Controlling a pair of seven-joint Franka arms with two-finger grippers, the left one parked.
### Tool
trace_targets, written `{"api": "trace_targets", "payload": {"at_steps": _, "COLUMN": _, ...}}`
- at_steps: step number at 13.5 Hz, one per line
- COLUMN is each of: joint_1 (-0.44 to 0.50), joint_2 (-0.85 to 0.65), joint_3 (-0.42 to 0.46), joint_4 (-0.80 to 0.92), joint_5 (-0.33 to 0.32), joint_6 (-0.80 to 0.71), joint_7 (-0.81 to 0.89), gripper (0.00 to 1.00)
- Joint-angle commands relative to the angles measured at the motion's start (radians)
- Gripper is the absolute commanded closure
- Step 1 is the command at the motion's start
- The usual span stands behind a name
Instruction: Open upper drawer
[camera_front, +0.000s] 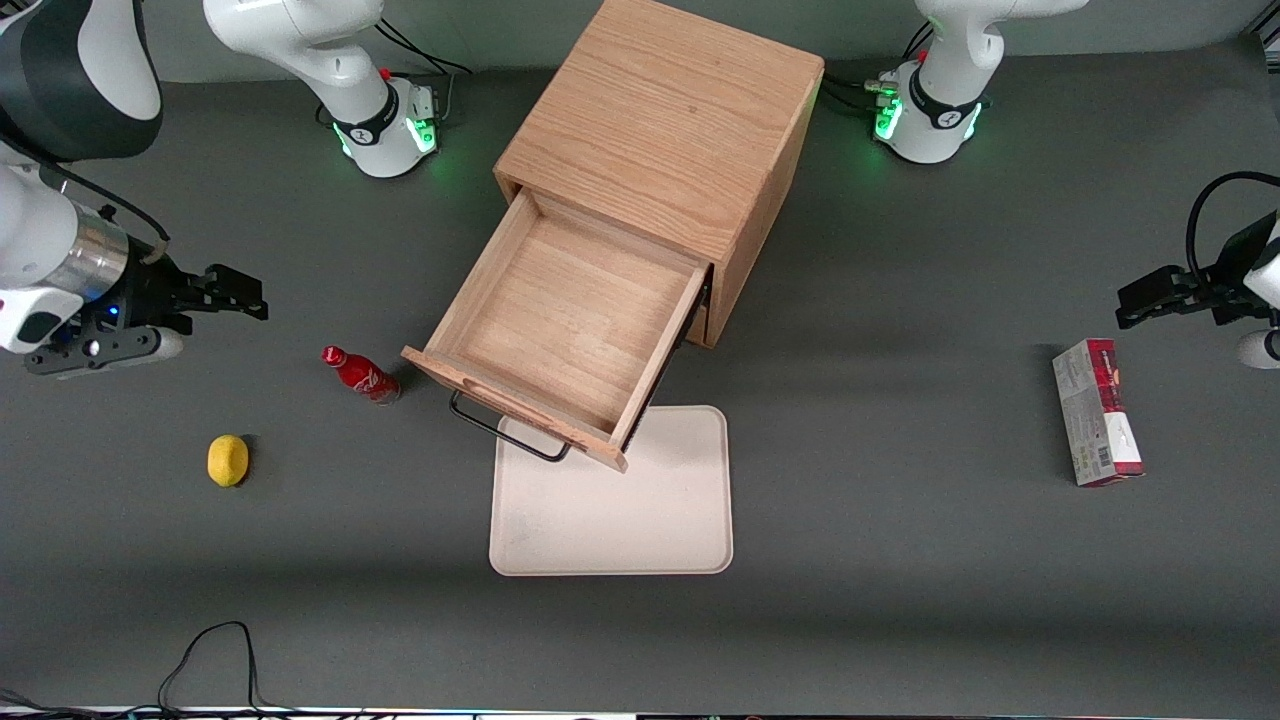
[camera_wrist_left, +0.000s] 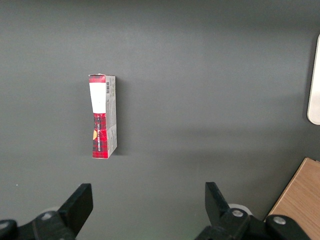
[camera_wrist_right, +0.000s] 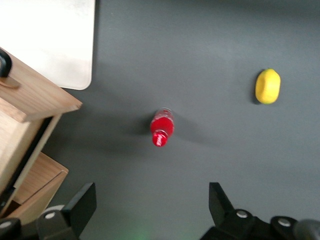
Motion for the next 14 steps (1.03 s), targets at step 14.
{"api": "trace_targets", "payload": {"at_steps": 14, "joint_1": -0.099, "joint_2": -0.04, "joint_3": 0.078, "joint_4": 0.046, "joint_5": 0.011, "joint_6": -0.104, "joint_7": -0.079, "gripper": 0.0}}
